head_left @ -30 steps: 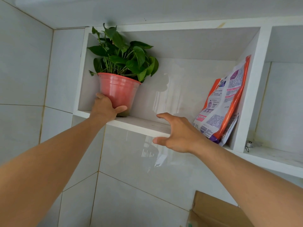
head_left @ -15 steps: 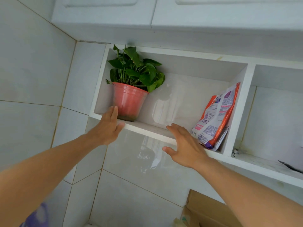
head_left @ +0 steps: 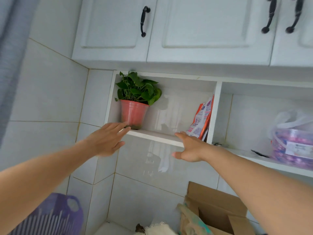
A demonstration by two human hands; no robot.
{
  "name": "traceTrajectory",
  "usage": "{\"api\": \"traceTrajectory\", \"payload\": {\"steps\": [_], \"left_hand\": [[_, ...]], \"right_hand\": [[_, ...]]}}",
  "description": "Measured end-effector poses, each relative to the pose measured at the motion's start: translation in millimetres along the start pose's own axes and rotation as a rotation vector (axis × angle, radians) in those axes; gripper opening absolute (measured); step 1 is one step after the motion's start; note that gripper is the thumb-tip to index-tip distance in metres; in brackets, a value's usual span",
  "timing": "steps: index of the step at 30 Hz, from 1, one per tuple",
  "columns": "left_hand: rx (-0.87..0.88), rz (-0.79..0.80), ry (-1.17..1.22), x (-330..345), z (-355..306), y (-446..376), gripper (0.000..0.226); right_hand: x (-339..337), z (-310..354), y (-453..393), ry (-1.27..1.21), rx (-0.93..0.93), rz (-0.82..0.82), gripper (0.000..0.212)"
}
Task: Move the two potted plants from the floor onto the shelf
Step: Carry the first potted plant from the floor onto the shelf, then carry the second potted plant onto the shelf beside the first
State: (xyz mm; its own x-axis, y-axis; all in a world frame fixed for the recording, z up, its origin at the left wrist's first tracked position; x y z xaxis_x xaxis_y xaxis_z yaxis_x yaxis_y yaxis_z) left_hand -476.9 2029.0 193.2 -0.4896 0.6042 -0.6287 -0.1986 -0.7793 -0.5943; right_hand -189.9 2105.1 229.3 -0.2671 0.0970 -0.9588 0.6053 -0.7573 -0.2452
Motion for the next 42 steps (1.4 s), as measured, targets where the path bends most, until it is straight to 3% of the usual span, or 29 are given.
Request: {"api": "traceTrajectory", "payload": {"steps": [9, 16, 23, 28, 35, 42], "left_hand": [[0.123, -0.061, -0.228, -114.4, -43.7, 35.7, 0.065], [0.202, -0.064, -0.28, -186.4, -96.9, 67.9, 0.061], [0.184, -0.118, -0.243, -240.4, -169.7, 106.0, 0.043], [0.122, -0.079, -0.209, -264.7, -217.5, 149.4, 0.038], [0.065, -0.125, -0.206, -315.4, -238.5, 203.6, 0.033], [-0.115, -0.102, -0.222, -364.8, -199.8, 294.1, 0.032]], "right_hand": [[-20.2, -6.9, 88.7, -0.107, -0.082, -0.067, 0.084], [-10.8, -26.9, 164.0, -0.499, -0.102, -0.153, 0.079], [3.9, -39.1, 246.8, -0.771, -0.154, -0.257, 0.077], [24.8, -37.3, 296.5, -0.907, -0.166, -0.185, 0.088], [21.5, 7.3, 339.4, -0.97, -0.272, -0.125, 0.094], [35.6, 113.8, 357.6, -1.001, -0.408, -0.045, 0.093]]}}
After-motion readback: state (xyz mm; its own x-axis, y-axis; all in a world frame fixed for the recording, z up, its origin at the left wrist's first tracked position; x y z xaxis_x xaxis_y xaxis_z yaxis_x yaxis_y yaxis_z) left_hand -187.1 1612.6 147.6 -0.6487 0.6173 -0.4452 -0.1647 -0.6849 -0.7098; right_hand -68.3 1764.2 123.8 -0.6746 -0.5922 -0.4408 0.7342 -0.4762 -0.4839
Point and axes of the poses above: each hand's wrist, its own y-axis away from the middle knuckle, its own x-axis out of the palm, z = x × y, the point moved 4 cm from there along -y, towards the middle knuckle, and after that the axes turned 5 degrees about -y, right-handed, at the moved point
